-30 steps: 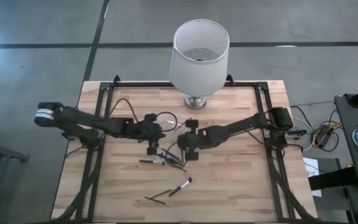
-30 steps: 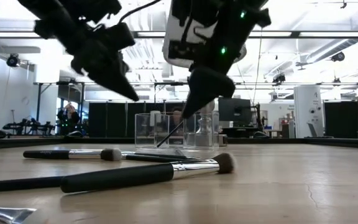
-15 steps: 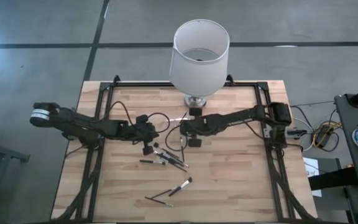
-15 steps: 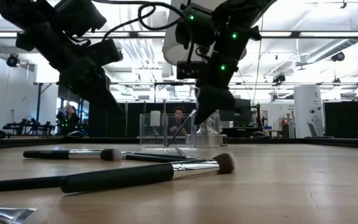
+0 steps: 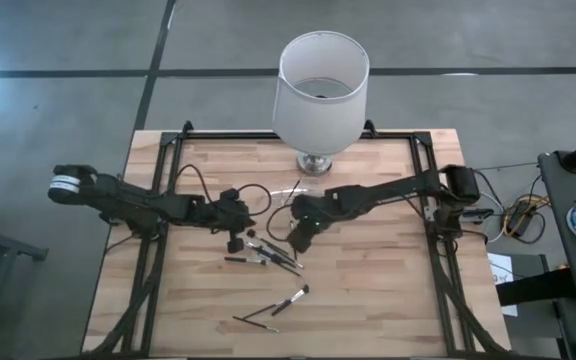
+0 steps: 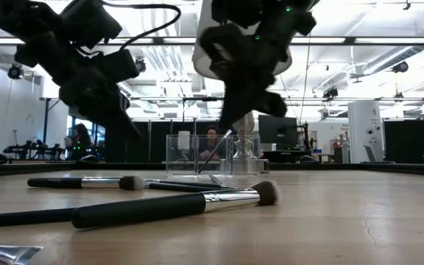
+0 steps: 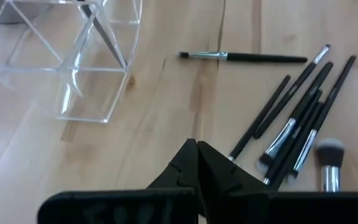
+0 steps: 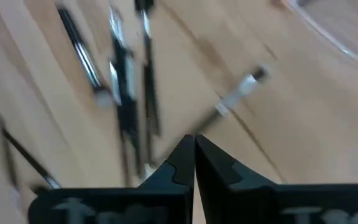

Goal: Put items in baskets/containers
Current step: Put the eyeshadow brush into the transparent organizer

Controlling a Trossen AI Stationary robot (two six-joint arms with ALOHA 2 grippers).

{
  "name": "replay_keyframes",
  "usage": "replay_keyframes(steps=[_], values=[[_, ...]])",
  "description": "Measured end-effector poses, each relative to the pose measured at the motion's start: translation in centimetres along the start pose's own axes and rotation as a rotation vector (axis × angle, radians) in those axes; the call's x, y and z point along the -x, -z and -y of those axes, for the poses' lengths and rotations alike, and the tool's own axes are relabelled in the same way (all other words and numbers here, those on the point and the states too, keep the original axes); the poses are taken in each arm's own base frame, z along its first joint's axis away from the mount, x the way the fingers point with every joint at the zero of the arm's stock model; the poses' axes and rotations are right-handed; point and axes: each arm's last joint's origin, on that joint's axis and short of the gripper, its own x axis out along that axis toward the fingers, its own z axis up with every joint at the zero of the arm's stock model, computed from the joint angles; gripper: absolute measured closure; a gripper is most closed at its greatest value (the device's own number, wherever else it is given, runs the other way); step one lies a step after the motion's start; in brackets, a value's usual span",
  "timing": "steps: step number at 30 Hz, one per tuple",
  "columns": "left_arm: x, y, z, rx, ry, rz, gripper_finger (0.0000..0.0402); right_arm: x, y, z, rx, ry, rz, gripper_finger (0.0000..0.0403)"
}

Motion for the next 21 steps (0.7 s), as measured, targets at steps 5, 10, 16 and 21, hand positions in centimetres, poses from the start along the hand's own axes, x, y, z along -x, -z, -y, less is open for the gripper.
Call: replay_keyframes(steps=[5, 10, 16, 21], values=[[0.0, 0.0, 0.1, 0.019, 0.017, 0.001, 0.0399, -3.6, 2.4, -0.6, -0.041, 0.061, -0.014, 0.0394], [0.1, 0.2, 0.5, 0.037, 0.035, -0.016, 0.0399, -3.9, 3.7, -1.0, -0.072, 0.197, 0.1, 0.039], [0.2, 0.3, 1.1, 0.044, 0.053, -0.018, 0.0399, -4.2, 4.0, -0.7, -0.187, 0.225, 0.096, 0.0319], [0.2, 0.5, 1.1, 0.087, 0.05, -0.041, 0.0399, -5.4, 3.4, -1.1, -0.217, 0.236, 0.115, 0.0251]])
